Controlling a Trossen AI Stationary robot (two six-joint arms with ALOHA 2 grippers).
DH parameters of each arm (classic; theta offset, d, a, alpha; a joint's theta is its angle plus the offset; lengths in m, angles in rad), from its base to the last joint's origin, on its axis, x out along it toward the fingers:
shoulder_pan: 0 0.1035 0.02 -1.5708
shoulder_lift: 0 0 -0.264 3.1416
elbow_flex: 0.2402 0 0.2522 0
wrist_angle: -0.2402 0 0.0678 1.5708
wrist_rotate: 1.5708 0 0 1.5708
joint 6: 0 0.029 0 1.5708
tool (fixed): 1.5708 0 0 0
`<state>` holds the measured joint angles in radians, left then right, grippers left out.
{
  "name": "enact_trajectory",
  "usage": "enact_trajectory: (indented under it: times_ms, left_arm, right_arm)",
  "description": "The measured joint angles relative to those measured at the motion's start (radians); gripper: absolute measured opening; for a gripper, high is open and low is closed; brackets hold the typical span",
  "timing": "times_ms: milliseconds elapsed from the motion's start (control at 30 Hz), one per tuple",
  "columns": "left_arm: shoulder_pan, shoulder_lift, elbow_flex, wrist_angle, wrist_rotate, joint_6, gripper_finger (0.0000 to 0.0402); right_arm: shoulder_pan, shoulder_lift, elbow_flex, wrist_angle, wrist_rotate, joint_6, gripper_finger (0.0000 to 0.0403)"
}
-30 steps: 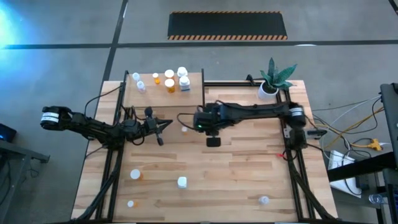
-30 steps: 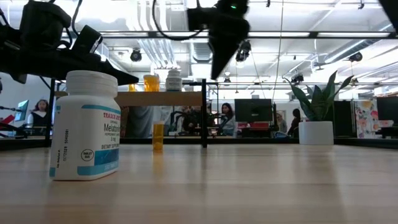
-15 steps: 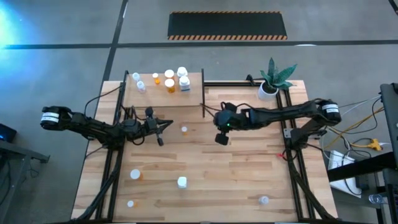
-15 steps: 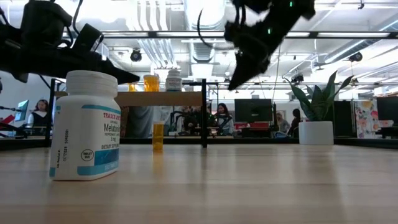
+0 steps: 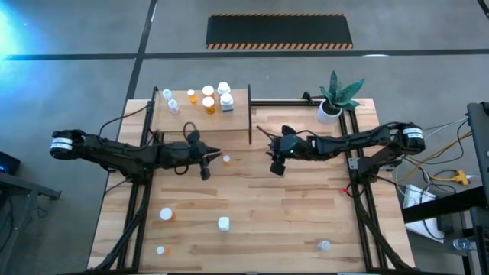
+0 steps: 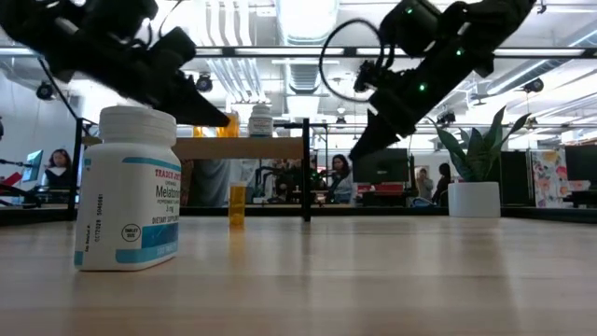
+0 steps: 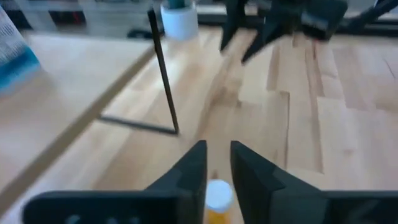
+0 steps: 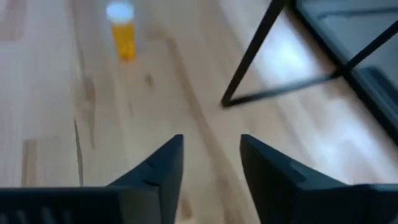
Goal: Pick and place medicine bottles onto shelf by color
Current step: Put the right small orange pill bottle aligned with the other small orange pill bottle on the shelf
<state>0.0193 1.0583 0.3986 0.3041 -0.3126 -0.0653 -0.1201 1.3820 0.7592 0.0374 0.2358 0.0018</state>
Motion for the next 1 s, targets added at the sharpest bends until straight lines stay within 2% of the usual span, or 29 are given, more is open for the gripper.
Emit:
enact_trajectory:
  times_ms: [133, 233, 400, 500, 633, 767, 1000]
  left_arm:
    - [-0.001, 0.043, 0.101, -0.184, 0.025, -0.103, 0.0095]
    - [-0.001, 0.091, 0.174, -0.294, 0.035, -0.151, 0.0122]
    - [0.000, 0.171, 0.299, -0.460, 0.035, -0.179, 0.0159]
    - [0.005, 0.224, 0.364, -0.558, 0.035, -0.228, 0.0179]
    - [0.014, 0.297, 0.445, -0.667, 0.041, -0.287, 0.0207]
    - [0.022, 0.369, 0.489, -0.689, 0.041, -0.303, 0.0229]
    - [0.046, 0.465, 0.523, -0.690, 0.041, -0.324, 0.0235]
  right_arm:
    - [-0.029, -0.061, -0.055, 0.104, -0.001, -0.078, 0.0187]
    - [-0.046, -0.116, -0.133, 0.228, -0.029, -0.136, 0.0201]
    - [-0.106, -0.163, -0.298, 0.555, -0.206, -0.201, 0.0193]
    - [-0.140, -0.173, -0.342, 0.693, -0.265, -0.198, 0.0178]
    - [-0.148, -0.170, -0.356, 0.691, -0.267, -0.208, 0.0160]
    - [-0.146, -0.171, -0.368, 0.700, -0.271, -0.231, 0.0146]
    - [-0.147, -0.171, -0.401, 0.704, -0.270, -0.273, 0.0132]
